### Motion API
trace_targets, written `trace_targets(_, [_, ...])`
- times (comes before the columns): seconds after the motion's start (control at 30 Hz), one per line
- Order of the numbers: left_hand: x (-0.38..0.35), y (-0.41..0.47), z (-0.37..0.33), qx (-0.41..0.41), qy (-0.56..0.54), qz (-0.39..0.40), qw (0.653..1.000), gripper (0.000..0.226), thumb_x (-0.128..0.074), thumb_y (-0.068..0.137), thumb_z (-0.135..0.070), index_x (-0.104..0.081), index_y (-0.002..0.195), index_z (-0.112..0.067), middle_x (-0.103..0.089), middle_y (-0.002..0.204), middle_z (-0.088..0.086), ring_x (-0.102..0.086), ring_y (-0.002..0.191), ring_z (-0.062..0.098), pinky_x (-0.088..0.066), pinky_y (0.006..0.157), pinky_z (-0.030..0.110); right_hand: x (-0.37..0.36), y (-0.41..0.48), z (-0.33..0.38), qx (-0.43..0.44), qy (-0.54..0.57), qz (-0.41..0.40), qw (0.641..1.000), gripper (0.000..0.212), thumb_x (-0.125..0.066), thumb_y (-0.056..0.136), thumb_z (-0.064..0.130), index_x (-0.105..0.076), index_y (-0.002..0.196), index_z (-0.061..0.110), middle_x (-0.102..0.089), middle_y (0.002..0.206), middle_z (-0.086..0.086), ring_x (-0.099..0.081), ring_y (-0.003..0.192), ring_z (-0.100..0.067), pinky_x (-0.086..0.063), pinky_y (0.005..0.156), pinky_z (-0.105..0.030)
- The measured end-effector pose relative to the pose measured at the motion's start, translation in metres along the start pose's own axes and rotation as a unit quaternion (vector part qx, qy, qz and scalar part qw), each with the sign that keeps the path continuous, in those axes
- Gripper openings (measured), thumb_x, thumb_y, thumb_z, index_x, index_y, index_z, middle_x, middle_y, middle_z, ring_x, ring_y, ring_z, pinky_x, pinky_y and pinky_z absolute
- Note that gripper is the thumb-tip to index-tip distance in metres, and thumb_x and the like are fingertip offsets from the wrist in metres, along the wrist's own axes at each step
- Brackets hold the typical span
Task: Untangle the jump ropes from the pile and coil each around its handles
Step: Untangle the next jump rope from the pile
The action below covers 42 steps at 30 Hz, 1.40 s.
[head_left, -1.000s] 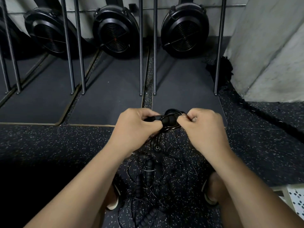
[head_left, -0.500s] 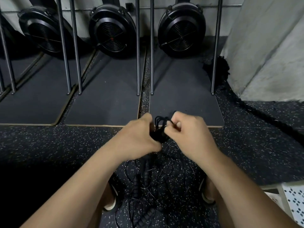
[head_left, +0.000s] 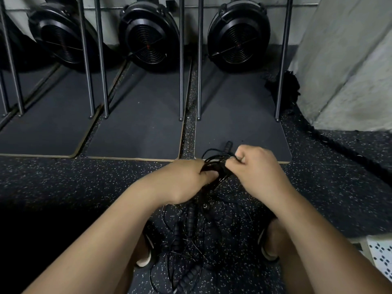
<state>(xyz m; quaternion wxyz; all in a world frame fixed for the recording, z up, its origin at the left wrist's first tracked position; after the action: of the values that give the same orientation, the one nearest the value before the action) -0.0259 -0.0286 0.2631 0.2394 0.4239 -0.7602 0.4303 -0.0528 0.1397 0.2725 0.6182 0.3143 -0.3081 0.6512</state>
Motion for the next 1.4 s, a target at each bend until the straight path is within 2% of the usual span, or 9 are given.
trace_targets(0.2, [0.012, -0.002, 0.006, -0.012, -0.022, -0.023, 0.999, 0.042, -0.044, 0.109, -0.056, -0.061, 0.101, -0.019, -0.057, 0.078, -0.007, -0.052, 0.070, 0.010, -0.035, 0.062, 0.030, 0.007, 0.006, -0.020, -0.070, 0.038, 0.001, 0.997, 0.034, -0.065, 0.095, 0.030, -0.063, 0.076, 0.001, -0.066, 0.070, -0.019, -0.046, 0.056, -0.022, -0.033, 0.051, -0.034])
trace_targets(0.37, [0.021, -0.002, 0.013, -0.013, -0.017, -0.037, 0.999, 0.040, -0.044, 0.108, -0.057, -0.057, 0.094, -0.022, -0.056, 0.075, -0.002, -0.053, 0.067, 0.015, -0.039, 0.060, 0.033, 0.006, 0.007, -0.030, -0.086, 0.059, -0.013, 0.994, 0.035, -0.063, 0.094, 0.031, -0.066, 0.076, 0.001, -0.070, 0.070, -0.019, -0.064, 0.066, -0.040, -0.052, 0.056, -0.045])
trace_targets(0.6, [0.050, -0.010, 0.029, -0.041, -0.139, -0.112, 0.983, 0.036, -0.045, 0.108, -0.054, -0.055, 0.098, -0.021, -0.063, 0.072, -0.002, -0.051, 0.063, 0.014, -0.041, 0.064, 0.035, -0.016, -0.003, -0.058, -0.144, 0.217, 0.081, 0.962, 0.038, -0.060, 0.104, 0.027, -0.064, 0.066, 0.023, -0.059, 0.054, 0.005, -0.058, 0.061, -0.024, -0.043, 0.062, -0.041])
trace_targets(0.77, [0.055, -0.010, 0.027, -0.048, -0.159, -0.145, 0.975, 0.033, -0.044, 0.108, -0.057, -0.054, 0.100, -0.026, -0.061, 0.072, -0.004, -0.046, 0.057, 0.008, -0.038, 0.056, 0.027, -0.021, 0.002, -0.045, -0.132, 0.195, 0.103, 0.966, 0.037, -0.058, 0.106, 0.030, -0.059, 0.077, 0.007, -0.058, 0.059, 0.001, -0.057, 0.056, -0.018, -0.042, 0.060, -0.038])
trace_targets(0.97, [0.066, -0.016, 0.011, -0.128, -0.246, -0.241, 0.930, 0.023, -0.048, 0.111, -0.048, -0.053, 0.106, -0.026, -0.065, 0.083, -0.012, -0.064, 0.087, 0.021, -0.056, 0.092, 0.049, -0.049, -0.014, -0.033, -0.133, 0.126, 0.242, 0.953, 0.031, -0.059, 0.107, 0.030, -0.069, 0.089, 0.008, -0.057, 0.055, 0.010, -0.052, 0.054, -0.014, -0.035, 0.049, -0.029])
trace_targets(1.03, [0.065, -0.017, 0.007, -0.145, -0.268, -0.252, 0.919, 0.022, -0.048, 0.112, -0.044, -0.052, 0.107, -0.022, -0.064, 0.082, -0.011, -0.063, 0.085, 0.023, -0.054, 0.094, 0.057, -0.054, -0.017, -0.029, -0.123, 0.074, 0.274, 0.951, 0.032, -0.058, 0.107, 0.031, -0.070, 0.087, 0.009, -0.058, 0.064, 0.001, -0.051, 0.057, -0.018, -0.035, 0.053, -0.030])
trace_targets(1.2, [0.067, -0.017, 0.010, -0.153, -0.451, -0.274, 0.836, 0.010, -0.048, 0.114, -0.027, -0.050, 0.118, -0.018, -0.062, 0.085, -0.008, -0.063, 0.085, 0.019, -0.056, 0.090, 0.046, -0.061, -0.019, -0.029, -0.117, -0.033, 0.300, 0.946, 0.029, -0.053, 0.111, 0.032, -0.064, 0.093, 0.012, -0.059, 0.081, -0.004, -0.053, 0.067, -0.021, -0.036, 0.060, -0.033])
trace_targets(1.27, [0.066, -0.014, 0.006, -0.167, -0.447, -0.259, 0.839, 0.012, -0.047, 0.115, -0.025, -0.048, 0.124, -0.019, -0.060, 0.086, -0.002, -0.061, 0.082, 0.023, -0.057, 0.084, 0.043, -0.062, -0.017, -0.024, -0.091, -0.055, 0.283, 0.953, 0.018, -0.061, 0.108, 0.035, -0.059, 0.111, 0.017, -0.061, 0.100, 0.002, -0.059, 0.082, -0.019, -0.045, 0.071, -0.034])
trace_targets(1.4, [0.058, -0.012, -0.006, -0.200, -0.412, -0.191, 0.868, 0.023, -0.046, 0.115, -0.026, -0.047, 0.138, -0.021, -0.053, 0.091, 0.008, -0.050, 0.079, 0.026, -0.049, 0.072, 0.038, -0.044, -0.007, -0.005, -0.007, 0.037, 0.151, 0.988, 0.056, -0.070, 0.099, 0.017, -0.045, 0.147, 0.031, -0.055, 0.133, 0.010, -0.063, 0.104, -0.007, -0.052, 0.095, -0.033])
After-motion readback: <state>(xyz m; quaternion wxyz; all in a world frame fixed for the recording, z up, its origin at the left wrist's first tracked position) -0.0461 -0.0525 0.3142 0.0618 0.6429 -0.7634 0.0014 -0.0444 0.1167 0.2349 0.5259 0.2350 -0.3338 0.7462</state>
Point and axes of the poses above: each hand's wrist, its own y-axis towards the middle knuckle, its own x-axis out of the back of the hand, z = x × y, the point moved 9 cm from there along y, towards the middle knuckle
